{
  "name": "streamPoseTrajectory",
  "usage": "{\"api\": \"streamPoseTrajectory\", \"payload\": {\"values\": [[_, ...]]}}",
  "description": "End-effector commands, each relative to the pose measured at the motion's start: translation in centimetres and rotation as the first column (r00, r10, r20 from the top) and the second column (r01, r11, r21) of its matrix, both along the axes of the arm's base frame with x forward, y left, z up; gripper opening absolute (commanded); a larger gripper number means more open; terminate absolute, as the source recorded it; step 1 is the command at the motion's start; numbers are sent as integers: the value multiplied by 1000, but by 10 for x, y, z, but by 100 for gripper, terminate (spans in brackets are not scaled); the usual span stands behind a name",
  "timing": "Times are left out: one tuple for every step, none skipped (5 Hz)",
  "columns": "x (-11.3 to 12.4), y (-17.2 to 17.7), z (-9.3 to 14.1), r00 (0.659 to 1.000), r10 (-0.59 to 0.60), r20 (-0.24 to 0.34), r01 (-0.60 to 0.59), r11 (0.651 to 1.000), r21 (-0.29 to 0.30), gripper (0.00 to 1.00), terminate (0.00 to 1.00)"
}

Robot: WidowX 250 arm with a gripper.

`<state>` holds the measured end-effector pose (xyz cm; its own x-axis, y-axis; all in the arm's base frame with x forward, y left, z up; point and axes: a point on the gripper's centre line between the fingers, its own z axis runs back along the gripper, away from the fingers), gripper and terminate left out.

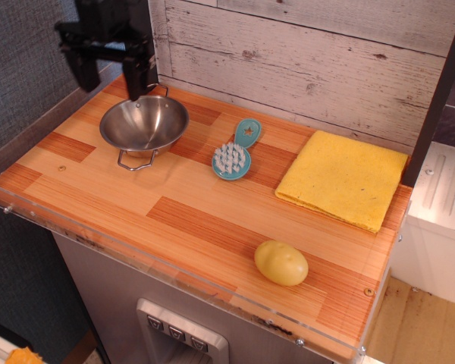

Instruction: Move the pot to the left side of the brush.

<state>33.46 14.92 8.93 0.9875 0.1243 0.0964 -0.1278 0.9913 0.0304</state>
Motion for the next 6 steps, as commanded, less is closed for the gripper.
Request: {"api": "streamPoseTrajectory", "payload": {"values": [[-10, -52, 42, 994, -78, 75, 75, 996, 47, 100, 0], [-13, -69, 36, 992, -115, 58, 113, 993, 36, 100, 0], [-12, -76, 30, 989, -138, 56, 137, 990, 16, 100, 0], [-11, -76, 27, 987, -154, 49, 154, 988, 12, 100, 0], [-13, -73, 25, 986, -160, 47, 159, 987, 31, 100, 0], [-13, -73, 25, 986, -160, 47, 159, 987, 31, 100, 0]]}}
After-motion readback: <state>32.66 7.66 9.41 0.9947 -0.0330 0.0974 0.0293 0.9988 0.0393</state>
